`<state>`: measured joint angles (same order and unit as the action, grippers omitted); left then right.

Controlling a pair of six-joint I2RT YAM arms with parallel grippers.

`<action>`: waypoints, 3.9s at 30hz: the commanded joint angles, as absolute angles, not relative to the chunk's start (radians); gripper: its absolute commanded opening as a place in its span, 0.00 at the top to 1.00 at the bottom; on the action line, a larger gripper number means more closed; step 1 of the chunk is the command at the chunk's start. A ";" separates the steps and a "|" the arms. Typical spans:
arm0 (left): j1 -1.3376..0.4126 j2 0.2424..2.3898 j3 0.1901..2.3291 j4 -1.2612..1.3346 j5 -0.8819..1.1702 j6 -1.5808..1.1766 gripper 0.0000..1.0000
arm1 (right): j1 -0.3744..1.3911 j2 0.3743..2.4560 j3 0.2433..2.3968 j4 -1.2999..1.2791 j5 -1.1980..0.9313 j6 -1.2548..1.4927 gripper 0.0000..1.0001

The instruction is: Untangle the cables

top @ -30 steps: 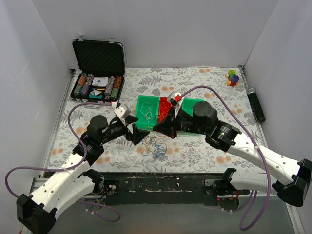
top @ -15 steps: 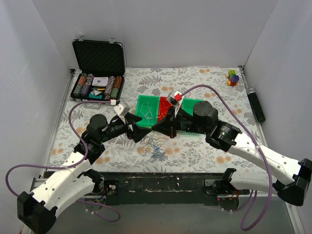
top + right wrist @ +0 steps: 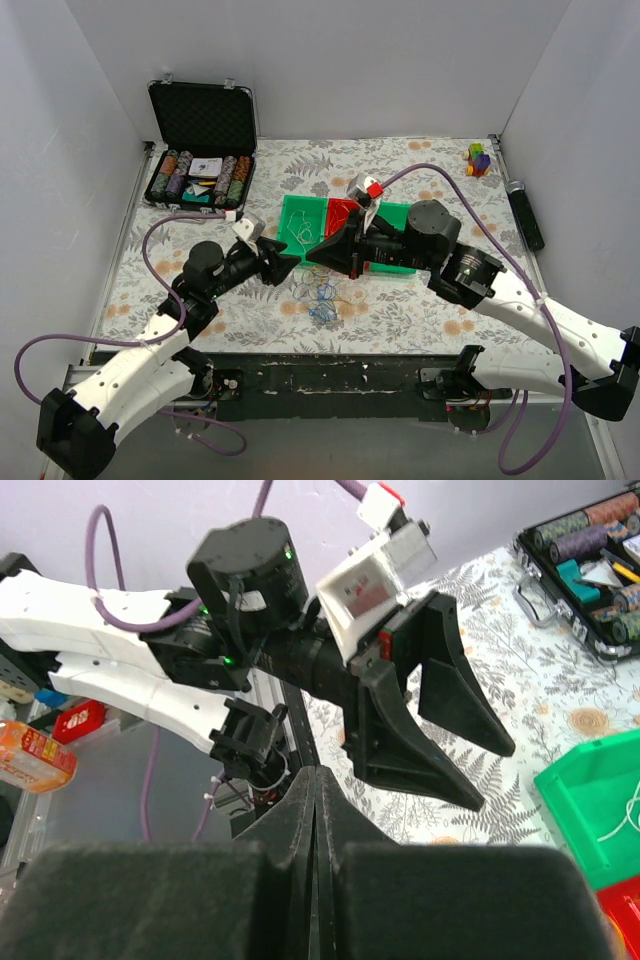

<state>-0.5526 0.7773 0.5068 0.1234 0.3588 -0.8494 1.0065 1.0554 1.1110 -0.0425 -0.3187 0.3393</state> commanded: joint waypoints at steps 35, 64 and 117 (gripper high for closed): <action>-0.680 0.890 0.443 0.089 0.479 -0.350 0.18 | 0.871 1.149 0.650 -0.169 0.232 0.456 0.41; -0.686 0.894 0.433 0.198 0.382 -0.472 0.11 | 0.848 0.984 0.687 -0.047 -0.038 0.394 0.99; -0.675 0.850 0.376 0.164 0.535 -0.483 0.70 | 0.937 0.956 1.402 -0.089 -0.327 0.288 0.99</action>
<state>-0.6781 0.8753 0.3988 0.1867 0.5392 -0.5381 0.9318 0.9504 1.3231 -0.1146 -0.3359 0.3168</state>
